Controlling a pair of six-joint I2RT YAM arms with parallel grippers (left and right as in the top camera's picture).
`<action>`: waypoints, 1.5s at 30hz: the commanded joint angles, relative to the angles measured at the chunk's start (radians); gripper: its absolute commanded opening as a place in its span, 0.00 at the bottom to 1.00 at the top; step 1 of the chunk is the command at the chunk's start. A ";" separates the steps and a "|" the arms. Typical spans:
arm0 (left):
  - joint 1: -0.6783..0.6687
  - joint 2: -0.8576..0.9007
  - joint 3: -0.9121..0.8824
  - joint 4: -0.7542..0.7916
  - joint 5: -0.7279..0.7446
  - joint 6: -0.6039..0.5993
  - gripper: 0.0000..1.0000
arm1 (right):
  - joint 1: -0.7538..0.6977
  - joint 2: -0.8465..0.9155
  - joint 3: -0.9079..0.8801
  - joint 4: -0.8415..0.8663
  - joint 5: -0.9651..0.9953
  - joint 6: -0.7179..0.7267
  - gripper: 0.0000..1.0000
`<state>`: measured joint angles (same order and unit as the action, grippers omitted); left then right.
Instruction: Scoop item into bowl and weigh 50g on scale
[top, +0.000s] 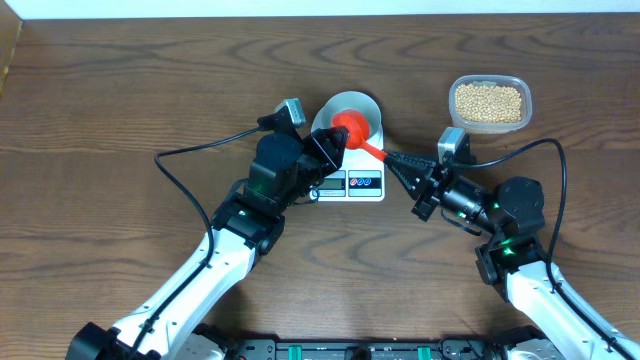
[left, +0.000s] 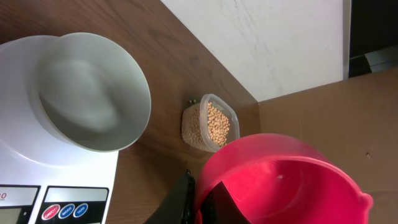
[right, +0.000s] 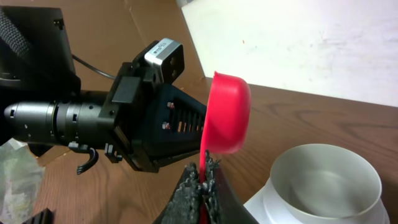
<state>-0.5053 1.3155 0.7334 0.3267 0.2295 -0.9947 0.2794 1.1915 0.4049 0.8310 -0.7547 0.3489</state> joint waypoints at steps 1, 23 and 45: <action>-0.002 0.005 0.003 0.009 -0.009 0.002 0.07 | 0.010 0.006 0.013 0.003 -0.015 -0.004 0.01; -0.002 0.005 0.003 0.009 -0.011 0.011 0.42 | 0.010 0.006 0.013 -0.026 0.175 -0.005 0.01; -0.001 0.005 0.003 -0.057 -0.011 0.301 0.50 | -0.092 0.005 0.093 -0.289 0.307 -0.056 0.01</action>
<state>-0.5053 1.3155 0.7334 0.2745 0.2295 -0.7677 0.2096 1.1950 0.4438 0.5716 -0.4309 0.3252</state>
